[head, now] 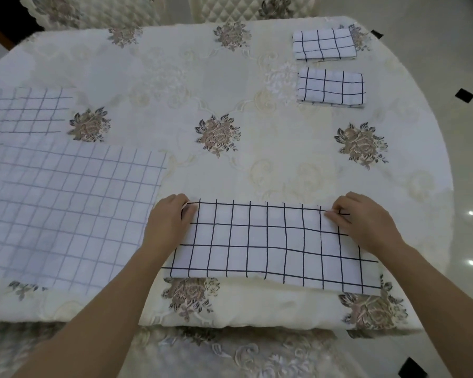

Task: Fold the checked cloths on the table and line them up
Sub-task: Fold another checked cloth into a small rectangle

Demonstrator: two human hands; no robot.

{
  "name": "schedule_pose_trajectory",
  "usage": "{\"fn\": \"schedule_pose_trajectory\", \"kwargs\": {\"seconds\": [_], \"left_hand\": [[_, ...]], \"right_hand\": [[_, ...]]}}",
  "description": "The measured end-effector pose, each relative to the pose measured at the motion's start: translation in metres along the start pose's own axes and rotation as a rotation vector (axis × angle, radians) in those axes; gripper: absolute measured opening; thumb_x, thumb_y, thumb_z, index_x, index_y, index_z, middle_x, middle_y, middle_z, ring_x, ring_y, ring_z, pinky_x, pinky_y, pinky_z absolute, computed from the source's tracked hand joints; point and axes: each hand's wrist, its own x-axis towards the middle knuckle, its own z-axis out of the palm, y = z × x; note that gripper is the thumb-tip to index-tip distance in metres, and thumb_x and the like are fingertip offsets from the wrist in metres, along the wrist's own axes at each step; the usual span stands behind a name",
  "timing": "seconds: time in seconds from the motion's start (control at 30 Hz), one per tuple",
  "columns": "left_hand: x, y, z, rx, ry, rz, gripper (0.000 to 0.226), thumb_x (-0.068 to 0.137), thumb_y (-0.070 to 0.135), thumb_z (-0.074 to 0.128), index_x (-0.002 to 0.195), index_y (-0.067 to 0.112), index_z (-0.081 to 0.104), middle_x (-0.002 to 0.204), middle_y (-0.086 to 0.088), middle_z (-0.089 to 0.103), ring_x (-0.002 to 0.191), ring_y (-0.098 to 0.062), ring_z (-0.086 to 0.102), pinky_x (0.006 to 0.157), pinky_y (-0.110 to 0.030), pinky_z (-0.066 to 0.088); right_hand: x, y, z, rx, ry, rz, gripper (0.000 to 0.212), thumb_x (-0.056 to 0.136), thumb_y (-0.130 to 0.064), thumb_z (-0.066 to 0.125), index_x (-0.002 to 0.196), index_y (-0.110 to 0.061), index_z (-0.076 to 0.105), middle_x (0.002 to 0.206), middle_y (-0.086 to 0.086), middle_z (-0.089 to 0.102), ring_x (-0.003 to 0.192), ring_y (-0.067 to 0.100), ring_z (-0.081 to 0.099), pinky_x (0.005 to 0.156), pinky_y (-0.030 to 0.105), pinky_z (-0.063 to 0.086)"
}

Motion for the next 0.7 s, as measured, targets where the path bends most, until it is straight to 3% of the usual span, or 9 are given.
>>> {"fn": "schedule_pose_trajectory", "kwargs": {"seconds": [0.07, 0.13, 0.23, 0.33, 0.4, 0.5, 0.6, 0.7], "left_hand": [[-0.002, 0.001, 0.003, 0.044, 0.031, -0.038, 0.014, 0.093, 0.02, 0.066, 0.092, 0.009, 0.058, 0.083, -0.007, 0.055, 0.079, -0.028, 0.051, 0.065, -0.035, 0.038], [-0.01, 0.008, 0.002, 0.136, 0.088, -0.059, 0.028, 0.091, 0.027, 0.069, 0.11, 0.008, 0.06, 0.103, -0.014, 0.056, 0.093, -0.033, 0.052, 0.071, -0.045, 0.045], [-0.04, 0.029, -0.009, 0.209, 0.165, 0.102, 0.036, 0.095, 0.03, 0.061, 0.125, 0.01, 0.057, 0.131, -0.012, 0.053, 0.117, -0.032, 0.051, 0.09, -0.048, 0.043], [-0.081, 0.05, -0.008, 0.215, 0.084, 0.333, 0.042, 0.099, 0.034, 0.051, 0.133, 0.01, 0.055, 0.147, -0.009, 0.047, 0.131, -0.026, 0.048, 0.106, -0.044, 0.037], [-0.099, 0.058, 0.006, 0.246, -0.028, 0.359, 0.053, 0.102, 0.042, 0.04, 0.144, 0.01, 0.047, 0.157, -0.007, 0.037, 0.142, -0.024, 0.039, 0.115, -0.045, 0.032], [-0.106, 0.063, 0.03, 0.303, -0.152, 0.283, 0.065, 0.103, 0.053, 0.023, 0.155, 0.014, 0.03, 0.165, -0.003, 0.021, 0.151, -0.019, 0.022, 0.12, -0.046, 0.021], [-0.107, 0.059, 0.044, 0.309, -0.199, 0.207, 0.068, 0.103, 0.057, 0.013, 0.158, 0.018, 0.02, 0.166, 0.0, 0.013, 0.153, -0.016, 0.013, 0.122, -0.046, 0.017], [-0.108, 0.043, 0.048, 0.328, -0.183, 0.161, 0.067, 0.103, 0.056, 0.008, 0.159, 0.02, 0.015, 0.167, 0.001, 0.01, 0.153, -0.016, 0.009, 0.123, -0.046, 0.017]], "right_hand": [[0.0, 0.001, 0.002, -0.023, 0.06, -0.028, 0.021, 0.09, -0.037, 0.066, 0.084, -0.017, 0.065, 0.08, -0.003, 0.056, 0.074, 0.023, 0.054, 0.058, 0.033, 0.045], [-0.001, 0.0, 0.002, -0.045, 0.121, -0.028, 0.027, 0.09, -0.038, 0.064, 0.092, -0.012, 0.069, 0.086, 0.004, 0.06, 0.078, 0.029, 0.056, 0.063, 0.038, 0.048], [-0.016, -0.013, -0.004, -0.038, 0.222, -0.007, 0.028, 0.094, -0.032, 0.062, 0.108, -0.008, 0.068, 0.102, 0.011, 0.061, 0.091, 0.035, 0.057, 0.072, 0.047, 0.05], [-0.053, -0.041, -0.003, 0.011, 0.265, -0.069, 0.03, 0.097, -0.028, 0.058, 0.115, -0.006, 0.066, 0.114, 0.013, 0.061, 0.101, 0.032, 0.057, 0.082, 0.045, 0.048], [-0.081, -0.063, 0.011, 0.031, 0.234, -0.088, 0.04, 0.097, -0.031, 0.055, 0.125, -0.004, 0.062, 0.13, 0.015, 0.059, 0.121, 0.034, 0.054, 0.098, 0.05, 0.046], [-0.103, -0.094, 0.037, 0.011, 0.07, 0.012, 0.062, 0.102, -0.047, 0.037, 0.151, -0.008, 0.038, 0.16, 0.009, 0.032, 0.151, 0.027, 0.022, 0.121, 0.051, 0.023], [-0.103, -0.095, 0.054, -0.012, -0.053, 0.152, 0.074, 0.101, -0.062, 0.013, 0.16, -0.019, 0.009, 0.168, -0.003, 0.002, 0.154, 0.016, -0.006, 0.125, 0.045, 0.006], [-0.103, -0.067, 0.055, -0.098, -0.081, 0.25, 0.077, 0.098, -0.066, 0.002, 0.159, -0.02, -0.002, 0.167, -0.005, -0.008, 0.153, 0.014, -0.013, 0.125, 0.046, 0.004]]}}
